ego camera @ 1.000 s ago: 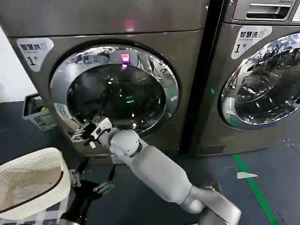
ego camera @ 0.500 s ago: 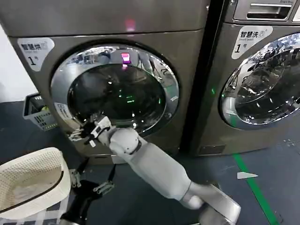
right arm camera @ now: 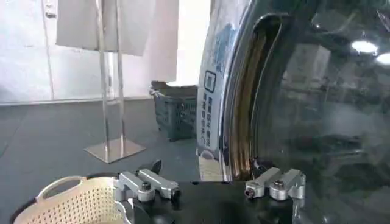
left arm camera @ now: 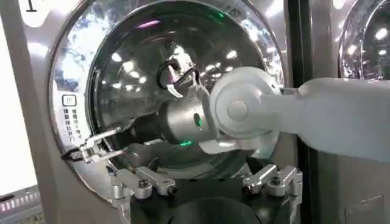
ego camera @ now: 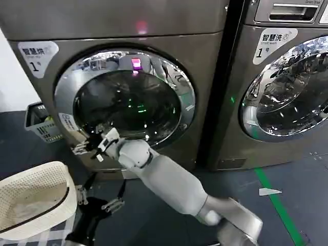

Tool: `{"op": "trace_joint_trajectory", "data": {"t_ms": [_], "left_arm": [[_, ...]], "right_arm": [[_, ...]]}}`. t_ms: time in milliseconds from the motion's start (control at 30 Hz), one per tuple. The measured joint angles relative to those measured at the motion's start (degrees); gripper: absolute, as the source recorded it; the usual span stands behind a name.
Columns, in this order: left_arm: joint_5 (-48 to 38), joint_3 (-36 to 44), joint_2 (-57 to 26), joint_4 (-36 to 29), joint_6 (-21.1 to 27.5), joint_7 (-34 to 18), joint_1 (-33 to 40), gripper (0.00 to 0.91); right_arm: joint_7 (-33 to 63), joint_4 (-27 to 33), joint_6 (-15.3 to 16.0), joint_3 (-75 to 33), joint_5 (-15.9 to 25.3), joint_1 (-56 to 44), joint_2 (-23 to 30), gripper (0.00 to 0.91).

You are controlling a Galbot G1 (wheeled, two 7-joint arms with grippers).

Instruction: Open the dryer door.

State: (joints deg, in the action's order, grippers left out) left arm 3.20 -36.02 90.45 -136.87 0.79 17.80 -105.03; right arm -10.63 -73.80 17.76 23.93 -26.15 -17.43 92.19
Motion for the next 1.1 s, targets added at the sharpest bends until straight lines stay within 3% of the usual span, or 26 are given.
{"op": "trace_joint_trajectory", "data": {"t_ms": [300, 667, 1100], "left_arm": [[0.00, 0.07, 0.27, 0.37, -0.08, -0.05, 0.13, 0.907], [0.10, -0.25, 0.08, 0.11, 0.36, -0.15, -0.09, 0.907], [0.92, -2.08, -0.67, -0.01, 2.87, -1.90, -0.04, 0.907]], "right_arm": [[-0.52, 1.45, -0.10, 0.88, -1.60, 1.39, 0.02, 0.907], [-3.69, -1.30, -1.26, 0.56, -3.49, 1.06, -0.01, 0.907], [-4.95, -4.44, 0.57, 1.42, -3.49, 0.01, 0.00, 0.907]]}}
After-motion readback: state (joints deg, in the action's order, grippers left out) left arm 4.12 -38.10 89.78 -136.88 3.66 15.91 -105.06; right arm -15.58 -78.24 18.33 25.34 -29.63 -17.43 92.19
